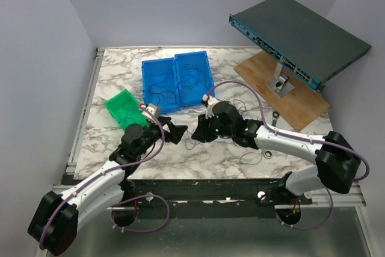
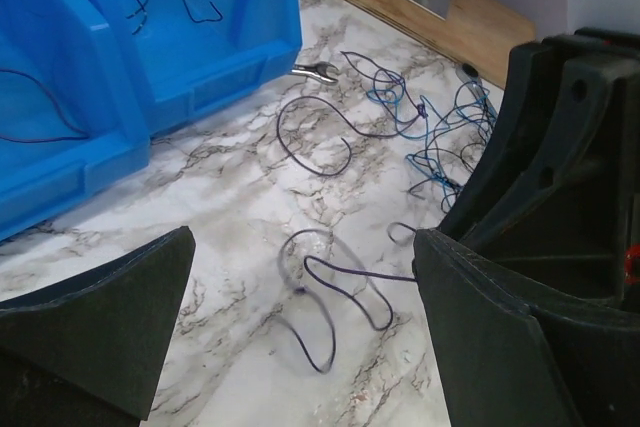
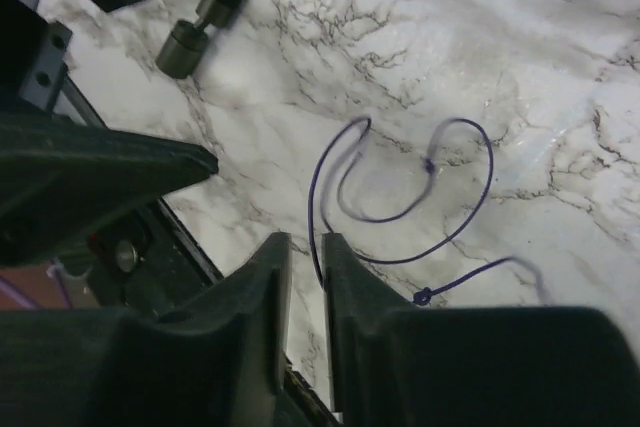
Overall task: Untangle the cables
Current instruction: Move the cable to the center of the board, then untie the cable.
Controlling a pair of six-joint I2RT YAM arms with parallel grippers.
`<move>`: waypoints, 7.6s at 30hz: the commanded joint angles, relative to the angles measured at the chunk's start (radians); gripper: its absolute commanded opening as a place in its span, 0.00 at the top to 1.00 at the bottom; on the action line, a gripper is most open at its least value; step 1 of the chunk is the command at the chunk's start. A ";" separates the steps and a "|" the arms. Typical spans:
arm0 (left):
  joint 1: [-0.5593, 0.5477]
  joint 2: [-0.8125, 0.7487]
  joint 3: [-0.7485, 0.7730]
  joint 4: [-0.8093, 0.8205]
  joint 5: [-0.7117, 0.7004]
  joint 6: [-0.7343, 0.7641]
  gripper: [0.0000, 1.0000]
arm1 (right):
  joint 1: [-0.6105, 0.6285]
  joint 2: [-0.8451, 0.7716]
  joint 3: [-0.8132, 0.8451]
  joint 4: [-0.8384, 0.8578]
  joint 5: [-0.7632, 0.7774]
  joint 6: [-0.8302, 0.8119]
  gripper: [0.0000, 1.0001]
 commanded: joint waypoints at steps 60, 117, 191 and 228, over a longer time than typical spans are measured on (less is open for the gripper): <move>-0.167 0.537 0.394 -0.244 0.131 0.088 0.07 | -0.232 -0.197 -0.230 -0.174 0.584 0.224 0.84; -0.191 0.216 0.168 0.006 0.047 0.125 1.00 | -0.115 -0.120 -0.220 -0.115 0.650 0.089 0.07; -0.116 -0.230 0.138 -0.874 -1.284 -0.588 1.00 | -0.454 -0.516 -0.101 -0.539 1.134 0.518 0.99; -0.118 -0.057 0.056 -0.048 -0.163 0.115 1.00 | -0.187 -0.377 -0.076 -0.247 0.056 0.119 0.24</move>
